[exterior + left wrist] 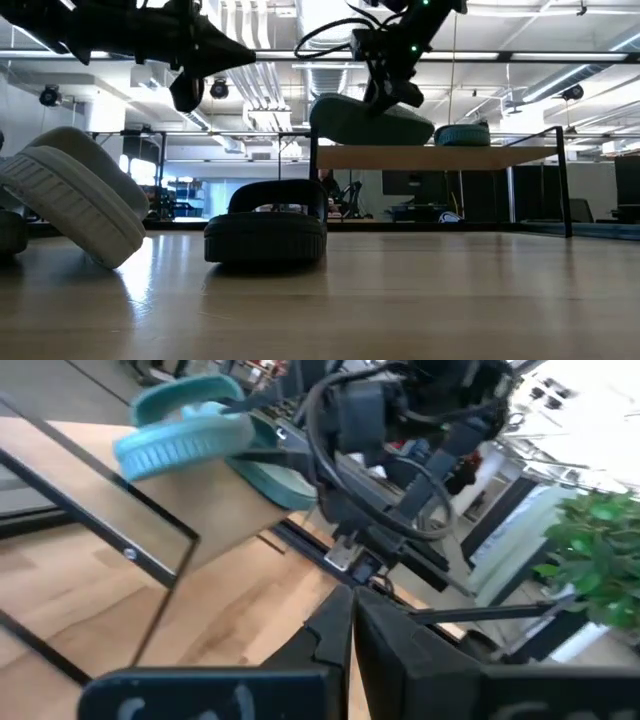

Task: Pick and place slides into the shelf
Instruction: Put the green slipper on the shelf, then adjust the green slippers on the shelf

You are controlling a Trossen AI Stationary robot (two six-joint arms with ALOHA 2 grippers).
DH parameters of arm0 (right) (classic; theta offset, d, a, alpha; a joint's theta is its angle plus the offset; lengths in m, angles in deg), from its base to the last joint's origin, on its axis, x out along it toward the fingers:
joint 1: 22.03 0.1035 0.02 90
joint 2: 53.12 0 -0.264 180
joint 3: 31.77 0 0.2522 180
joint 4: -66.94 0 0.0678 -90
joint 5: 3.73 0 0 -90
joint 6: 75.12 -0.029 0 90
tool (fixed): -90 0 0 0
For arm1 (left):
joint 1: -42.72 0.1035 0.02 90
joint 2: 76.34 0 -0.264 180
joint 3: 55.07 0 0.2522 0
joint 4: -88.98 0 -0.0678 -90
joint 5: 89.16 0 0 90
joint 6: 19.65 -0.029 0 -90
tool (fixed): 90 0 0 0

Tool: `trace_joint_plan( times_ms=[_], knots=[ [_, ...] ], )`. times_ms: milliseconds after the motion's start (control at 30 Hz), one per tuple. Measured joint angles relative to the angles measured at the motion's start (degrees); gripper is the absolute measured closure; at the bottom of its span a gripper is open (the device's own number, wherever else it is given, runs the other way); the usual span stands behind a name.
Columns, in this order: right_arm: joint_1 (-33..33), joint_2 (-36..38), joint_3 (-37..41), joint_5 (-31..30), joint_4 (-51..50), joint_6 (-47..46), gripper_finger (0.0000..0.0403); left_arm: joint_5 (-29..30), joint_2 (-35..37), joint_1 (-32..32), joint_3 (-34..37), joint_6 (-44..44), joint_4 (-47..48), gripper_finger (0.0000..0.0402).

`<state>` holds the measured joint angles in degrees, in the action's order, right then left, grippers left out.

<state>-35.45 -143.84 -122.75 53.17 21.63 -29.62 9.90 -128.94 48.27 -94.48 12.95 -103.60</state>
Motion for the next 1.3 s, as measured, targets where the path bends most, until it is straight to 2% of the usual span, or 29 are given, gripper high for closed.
trace_joint_plan(
  times_ms=[200,267,400,600,767,900,1100,1167,1300],
  knots=[
    [0.48,1.44,2.08,-2.13,-7.61,-10.37,0.0203,-0.01,1.68,3.99,-0.13,-0.02,-0.07,0.0402],
    [0.48,1.44,2.46,-5.19,-11.16,-13.72,0.0200,-1.19,2.00,5.58,-0.13,-0.02,-0.12,0.0402],
    [0.48,1.45,1.60,-11.63,-16.45,-23.15,0.0200,-7.91,1.33,9.32,-0.46,1.55,0.00,0.0402],
    [2.02,1.53,-2.80,-11.64,-22.05,-35.43,0.0200,-20.52,-5.75,13.20,-6.18,1.77,-0.10,0.0402],
    [4.92,1.80,-9.39,-4.52,-28.98,-58.34,0.0200,-24.92,-12.74,14.10,-13.30,-2.75,3.31,0.0402],
    [7.51,3.96,-12.48,-6.34,-36.89,-80.67,0.0200,-27.83,-17.23,14.60,-18.21,-6.66,7.22,0.0402],
    [8.53,10.02,-12.37,-7.44,-51.29,-107.59,0.0199,-31.59,-21.90,15.50,-23.67,-10.58,8.33,0.0402],
    [9.02,12.22,-11.75,-8.12,-56.39,-113.50,0.0199,-31.69,-23.10,15.52,-25.83,-13.82,11.35,0.0402],
    [13.23,16.49,-9.91,-10.28,-58.30,-114.46,0.0199,-31.18,-25.72,15.52,-31.30,-24.49,21.78,0.0402]
  ],
)
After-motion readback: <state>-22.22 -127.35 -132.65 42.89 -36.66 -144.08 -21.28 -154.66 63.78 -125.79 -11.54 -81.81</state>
